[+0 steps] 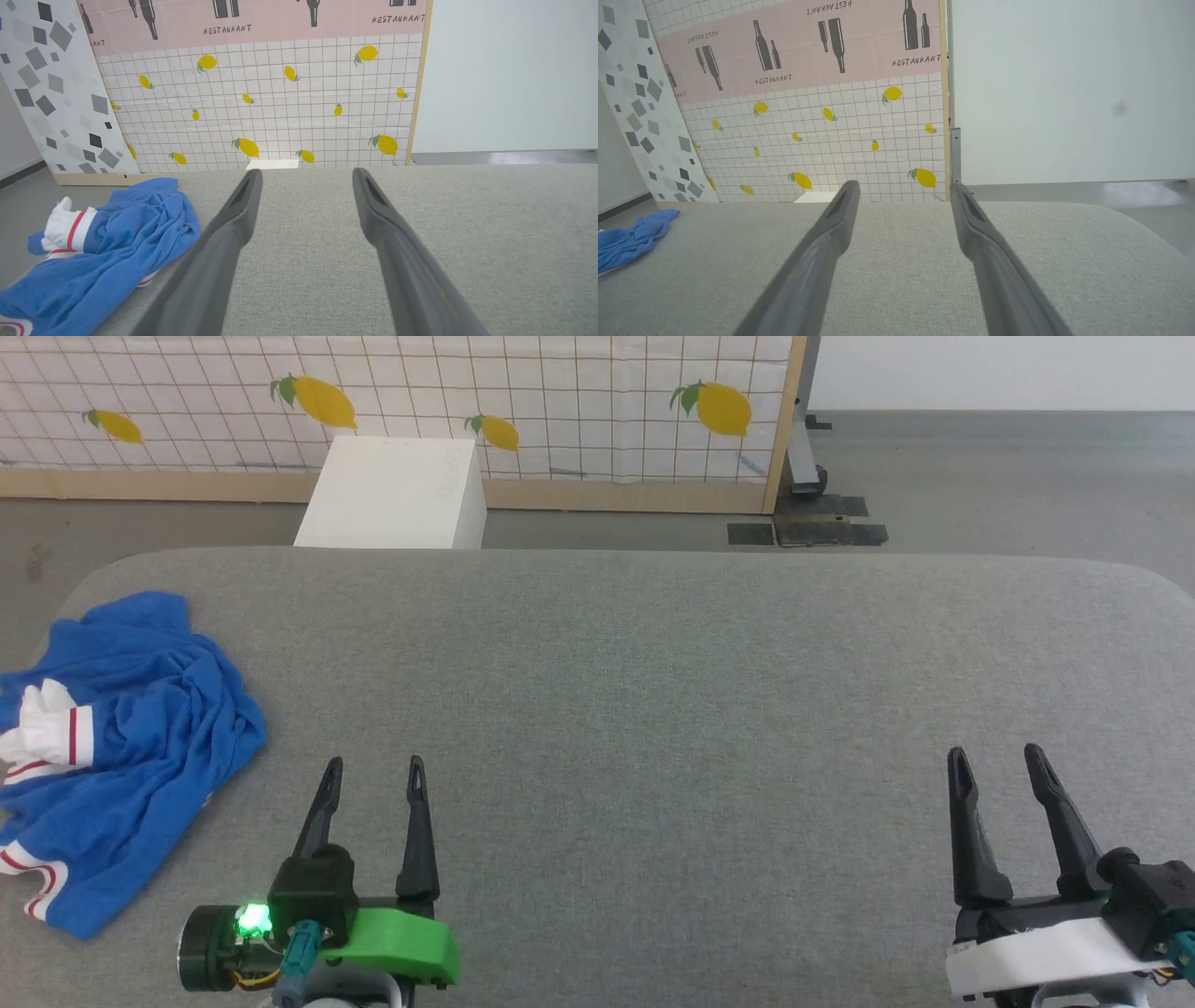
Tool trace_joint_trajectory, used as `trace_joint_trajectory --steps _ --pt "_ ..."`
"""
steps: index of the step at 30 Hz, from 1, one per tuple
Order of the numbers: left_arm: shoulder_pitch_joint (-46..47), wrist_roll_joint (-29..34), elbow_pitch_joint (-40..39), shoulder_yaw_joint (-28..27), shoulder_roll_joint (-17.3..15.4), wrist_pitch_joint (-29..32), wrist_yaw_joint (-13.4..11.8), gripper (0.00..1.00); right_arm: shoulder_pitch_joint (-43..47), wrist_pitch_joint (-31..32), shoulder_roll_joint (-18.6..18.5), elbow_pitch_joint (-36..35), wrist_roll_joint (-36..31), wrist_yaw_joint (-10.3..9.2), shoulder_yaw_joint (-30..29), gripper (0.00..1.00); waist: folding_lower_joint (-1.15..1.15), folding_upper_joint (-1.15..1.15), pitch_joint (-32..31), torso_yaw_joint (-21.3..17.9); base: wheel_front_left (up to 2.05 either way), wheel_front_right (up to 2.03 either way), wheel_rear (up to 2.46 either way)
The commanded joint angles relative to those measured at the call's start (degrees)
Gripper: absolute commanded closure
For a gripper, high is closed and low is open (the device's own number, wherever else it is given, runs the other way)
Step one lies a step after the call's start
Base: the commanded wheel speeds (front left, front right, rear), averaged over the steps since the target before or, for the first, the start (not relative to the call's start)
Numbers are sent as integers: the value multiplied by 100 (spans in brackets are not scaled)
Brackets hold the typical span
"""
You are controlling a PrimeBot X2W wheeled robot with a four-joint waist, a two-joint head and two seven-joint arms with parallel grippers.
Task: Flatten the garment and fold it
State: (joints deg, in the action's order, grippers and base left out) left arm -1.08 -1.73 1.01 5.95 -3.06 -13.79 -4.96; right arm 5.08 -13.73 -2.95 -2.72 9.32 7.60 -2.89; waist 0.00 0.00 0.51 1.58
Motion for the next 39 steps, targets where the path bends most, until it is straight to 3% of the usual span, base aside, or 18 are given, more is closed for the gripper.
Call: trace_joint_trajectory --steps 1,28,39 --pt "35 8 6 6 15 -66 -49 0 109 -72 7 32 52 -10 2 0 0 0 -4 -1 0 0 0" --pt "55 90 121 45 16 -121 -119 0 117 -127 7 180 -53 -11 28 0 0 0 -2 46 0 0 0" --pt "191 35 144 -125 -5 -121 -137 0 102 -127 7 75 -203 -11 33 0 0 0 137 680 0 0 0"
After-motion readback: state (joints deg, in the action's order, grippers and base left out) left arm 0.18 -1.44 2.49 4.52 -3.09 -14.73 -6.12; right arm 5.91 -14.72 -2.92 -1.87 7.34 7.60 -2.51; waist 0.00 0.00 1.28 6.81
